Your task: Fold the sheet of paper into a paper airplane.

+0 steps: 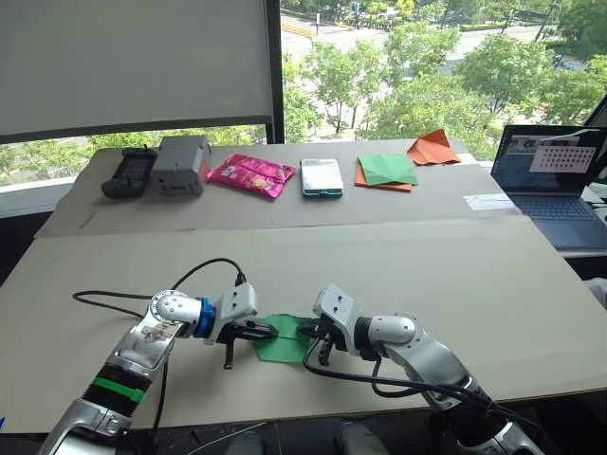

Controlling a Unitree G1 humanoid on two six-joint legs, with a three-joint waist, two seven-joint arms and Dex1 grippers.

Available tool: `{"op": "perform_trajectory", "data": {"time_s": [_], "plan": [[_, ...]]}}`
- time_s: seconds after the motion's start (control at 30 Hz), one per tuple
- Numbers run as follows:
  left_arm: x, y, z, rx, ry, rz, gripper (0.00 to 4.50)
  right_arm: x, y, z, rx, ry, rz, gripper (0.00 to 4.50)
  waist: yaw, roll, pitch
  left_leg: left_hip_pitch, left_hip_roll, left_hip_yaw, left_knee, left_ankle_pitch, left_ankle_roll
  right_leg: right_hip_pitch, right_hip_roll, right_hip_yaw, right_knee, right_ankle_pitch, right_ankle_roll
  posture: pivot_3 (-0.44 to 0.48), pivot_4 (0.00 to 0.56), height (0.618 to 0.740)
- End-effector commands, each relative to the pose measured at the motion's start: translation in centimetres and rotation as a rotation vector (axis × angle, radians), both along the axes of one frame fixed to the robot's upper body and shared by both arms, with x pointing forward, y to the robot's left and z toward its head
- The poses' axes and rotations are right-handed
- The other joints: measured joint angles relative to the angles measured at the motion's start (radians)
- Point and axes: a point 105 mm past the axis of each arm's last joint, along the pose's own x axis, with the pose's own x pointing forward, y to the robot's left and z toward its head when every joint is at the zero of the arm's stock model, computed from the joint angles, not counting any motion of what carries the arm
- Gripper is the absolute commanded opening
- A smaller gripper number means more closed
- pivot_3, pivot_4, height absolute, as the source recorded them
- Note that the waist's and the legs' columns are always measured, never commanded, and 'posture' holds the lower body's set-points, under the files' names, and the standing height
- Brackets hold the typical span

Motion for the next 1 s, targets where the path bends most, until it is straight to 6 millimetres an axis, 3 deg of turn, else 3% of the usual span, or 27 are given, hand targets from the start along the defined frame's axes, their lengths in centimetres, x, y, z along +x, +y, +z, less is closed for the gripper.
{"op": "perform_trajectory", "data": {"time_s": [0.03,0.63,1.0], "plan": [[0.1,1.7,-1.9,0.093,0.034,0.053,0.0,0.0,-0.8,-1.8,-0.065,0.057,-0.043,0.03,0.0,0.0,0.0,0.0,0.0,0.0,0.0,0.0,0.0,0.0,0.0,0.0,0.0,0.0,0.0,0.0,0.15,0.74],[-1.5,6.5,-2.2,0.14,0.105,0.156,0.0,0.6,-1.1,-1.7,-0.077,0.055,-0.056,0.03,-0.002,0.003,-0.002,0.001,0.0,0.0,-0.001,-0.001,-0.002,-0.001,0.0,0.0,0.0,0.0,0.0,0.0,0.15,0.74],[-1.5,7.8,-1.6,0.134,0.097,0.192,0.0,0.4,-1.1,-1.8,-0.078,0.056,-0.049,0.03,-0.002,0.004,-0.002,0.001,0.0,0.0,-0.002,-0.001,-0.002,-0.001,0.0,0.0,0.0,0.0,0.0,0.0,0.15,0.74]]}}
